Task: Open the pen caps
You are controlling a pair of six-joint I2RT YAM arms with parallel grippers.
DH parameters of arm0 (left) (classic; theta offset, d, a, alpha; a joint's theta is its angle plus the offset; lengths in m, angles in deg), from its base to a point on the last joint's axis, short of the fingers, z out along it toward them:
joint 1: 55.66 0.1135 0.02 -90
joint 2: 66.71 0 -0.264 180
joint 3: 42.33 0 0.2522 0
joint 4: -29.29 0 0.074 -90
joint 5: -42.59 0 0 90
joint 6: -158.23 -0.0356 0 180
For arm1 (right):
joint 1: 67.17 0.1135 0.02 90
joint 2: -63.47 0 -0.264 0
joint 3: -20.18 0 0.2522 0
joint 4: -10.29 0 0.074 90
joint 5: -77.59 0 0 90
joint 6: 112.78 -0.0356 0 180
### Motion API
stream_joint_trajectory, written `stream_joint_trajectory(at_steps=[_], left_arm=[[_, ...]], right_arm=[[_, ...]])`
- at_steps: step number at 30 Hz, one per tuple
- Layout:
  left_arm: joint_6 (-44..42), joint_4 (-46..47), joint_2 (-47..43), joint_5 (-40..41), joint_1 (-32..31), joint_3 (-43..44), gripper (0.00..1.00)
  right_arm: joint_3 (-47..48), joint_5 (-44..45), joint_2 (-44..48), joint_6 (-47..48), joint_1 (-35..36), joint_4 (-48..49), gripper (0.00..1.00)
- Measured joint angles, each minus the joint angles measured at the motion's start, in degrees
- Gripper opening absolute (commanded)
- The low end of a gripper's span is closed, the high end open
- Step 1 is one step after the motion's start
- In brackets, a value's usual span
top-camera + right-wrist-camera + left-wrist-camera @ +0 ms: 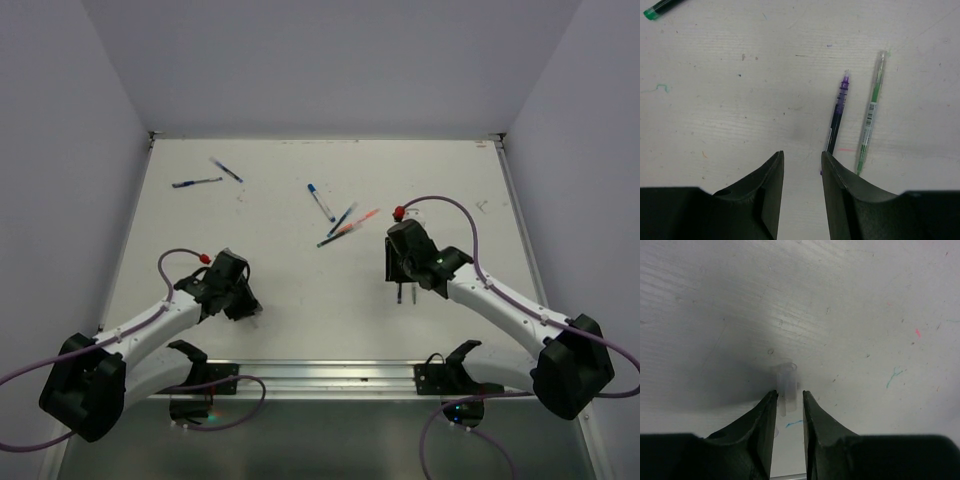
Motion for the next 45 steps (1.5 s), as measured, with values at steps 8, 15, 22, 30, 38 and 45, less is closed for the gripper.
stream_joint_trajectory(at_steps=[8, 15, 22, 30, 38, 45], left_arm=[[-3.15, -7.17, 0.15, 4.31, 0.00, 10.62, 0.51], [-5.49, -8.35, 0.11, 7.28, 0.00, 18.40, 0.54], [-6.49, -7.32, 5.70, 6.51, 0.00, 20.74, 0.53], [-8.04, -2.12, 22.56, 5.40, 0.00, 34.99, 0.51], [-8.09, 2.75, 45.99, 5.25, -0.13, 56.59, 0.47], [-7.39, 4.63, 49.99, 6.54, -1.09, 56.06, 0.47]], right_arm=[[-0.02, -2.08, 1.14, -0.02, 0.00, -0.04, 0.48], [0.55, -4.63, 1.14, -0.26, 0.00, -0.07, 0.63], [3.76, -4.70, 0.98, -0.20, 0.00, -0.98, 0.63], [4.13, -4.76, 1.29, -0.20, 0.00, -1.81, 0.64], [4.13, -4.72, 3.54, -0.22, 0.00, -2.99, 0.65], [4.26, -6.38, 1.90, -1.16, 0.00, -1.79, 0.65]])
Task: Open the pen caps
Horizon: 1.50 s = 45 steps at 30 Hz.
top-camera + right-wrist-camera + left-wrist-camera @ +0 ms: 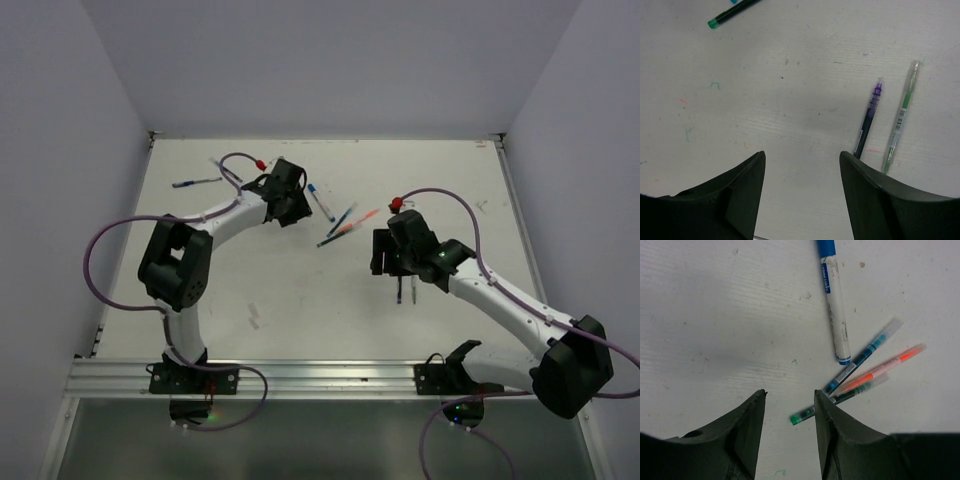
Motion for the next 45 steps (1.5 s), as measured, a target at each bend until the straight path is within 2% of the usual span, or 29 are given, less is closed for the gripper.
stream_joint_trajectory(at_steps=[3, 8, 15, 21, 27, 32, 35, 36, 38, 39, 41, 45], left_arm=[[-0.24, 1.16, -3.34, 0.11, -0.39, -4.09, 0.46], [-3.17, 2.64, -5.88, -0.68, -0.55, -5.07, 0.47], [-6.60, 2.10, -8.20, 3.19, 2.43, -7.87, 0.47], [-8.07, -0.96, -5.07, 6.93, 13.77, -1.42, 0.48], [-5.92, -1.81, -0.79, 7.54, 26.99, 3.17, 0.51], [-4.57, -3.74, 7.67, 6.58, 32.68, 11.96, 0.52], [-5.09, -1.11, 10.05, 5.16, 33.42, 13.07, 0.47], [-5.22, 0.07, 10.21, 4.46, 33.44, 12.83, 0.35], [-5.07, 3.06, 10.21, 3.39, 33.46, 12.31, 0.19], [-5.09, 4.63, 10.21, 2.60, 33.55, 12.24, 0.05], [-5.20, 7.93, 10.25, 1.38, 33.90, 12.11, 0.00], [-5.33, 15.80, 10.88, -1.01, 35.32, 10.97, 0.00]], right_arm=[[2.12, 0.04, -5.66, -1.57, 0.00, 0.74, 0.64], [8.33, -0.92, -14.88, -3.26, -0.02, 1.57, 0.64], [8.11, -3.41, -14.01, -4.28, -0.02, 3.52, 0.64], [5.92, -4.26, -12.44, -4.04, -0.02, 3.72, 0.64], [4.44, -5.29, -11.93, -3.65, -0.02, 3.98, 0.64], [3.63, -5.88, -10.27, -3.34, -0.02, 4.59, 0.64], [2.75, -5.92, -9.77, -2.95, -0.02, 4.94, 0.64], [2.47, -5.97, -9.77, -2.80, 0.00, 5.01, 0.64], [1.86, -6.10, -9.77, -2.54, 0.00, 5.05, 0.64], [1.53, -6.19, -9.75, -2.47, -0.02, 5.09, 0.64], [0.85, -6.23, -9.70, -2.21, -0.02, 5.27, 0.64], [0.04, -6.36, -9.42, -2.01, -0.02, 5.22, 0.64]])
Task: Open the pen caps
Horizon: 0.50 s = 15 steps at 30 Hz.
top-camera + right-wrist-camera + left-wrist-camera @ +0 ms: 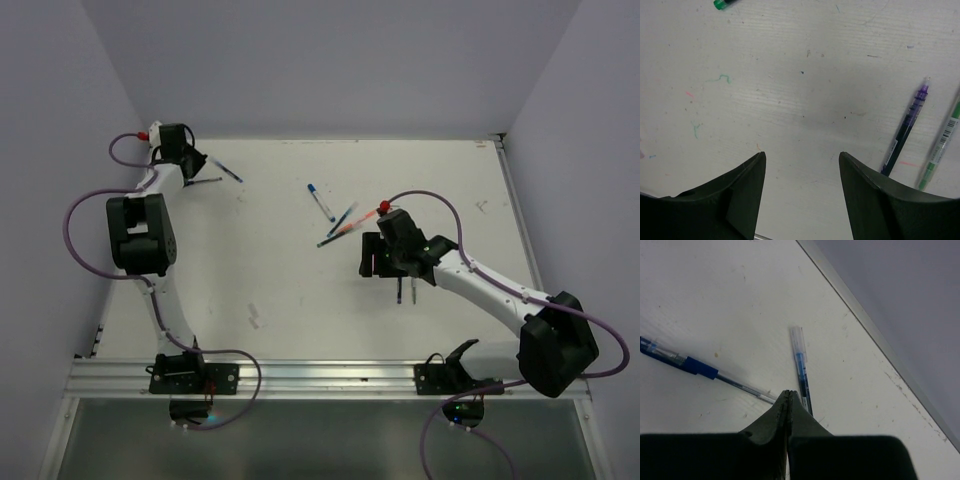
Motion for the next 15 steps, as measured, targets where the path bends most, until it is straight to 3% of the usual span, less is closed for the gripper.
stream_joint_trajectory(at_steps=[10, 15], left_arm=[[0.81, 4.26, 12.11, -4.09, 1.73, 4.79, 0.00], [0.76, 4.24, 12.81, -4.48, 1.79, 7.04, 0.00]], right_arm=[[0.00, -0.59, 1.07, 0.52, 0.02, 0.00, 0.64], [0.00, -0.83, 1.29, 0.61, 0.02, 0.00, 0.64]])
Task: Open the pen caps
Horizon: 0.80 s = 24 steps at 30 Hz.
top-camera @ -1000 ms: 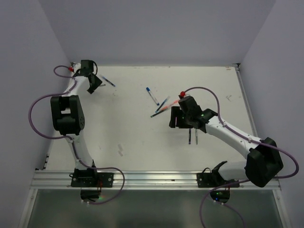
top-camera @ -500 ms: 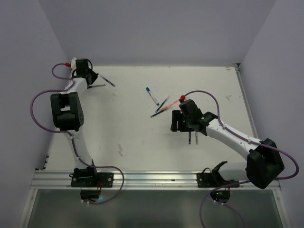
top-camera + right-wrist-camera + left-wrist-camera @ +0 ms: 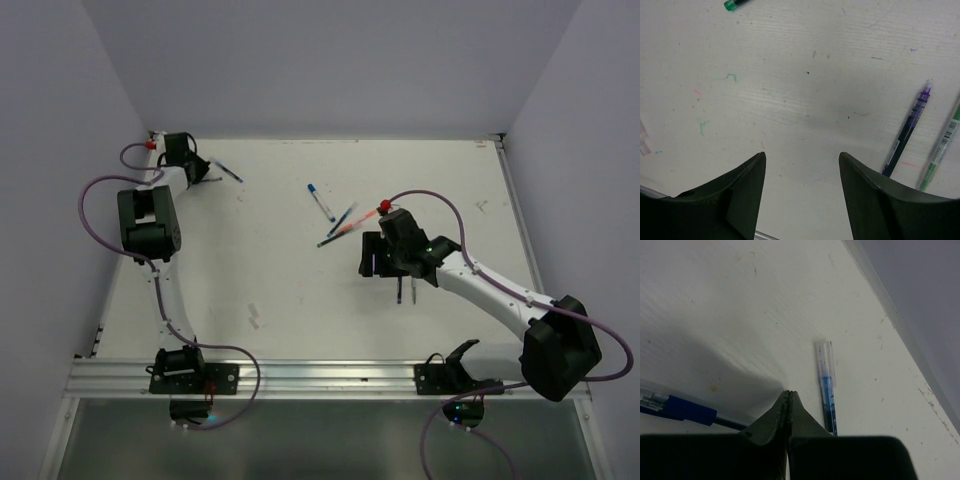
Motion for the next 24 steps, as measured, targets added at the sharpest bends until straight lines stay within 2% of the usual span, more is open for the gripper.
stream_joint_trajectory(at_steps=[7, 14, 24], left_arm=[[0.76, -2.95, -1.25, 1.33, -0.02, -1.99, 0.00], [3.04, -4.11, -11.02, 3.56, -0.02, -15.78, 0.00], [2.32, -4.24, -20.57, 3.69, -2.23, -28.50, 0.00]], right_arm=[[-0.02, -0.26, 0.07, 0.00, -0.02, 0.02, 0.64], [-0.07, -0.68, 1.27, -0.09, -0.02, 0.11, 0.64], [-2.69, -2.80, 3.34, -0.39, -0.02, 1.77, 0.64]])
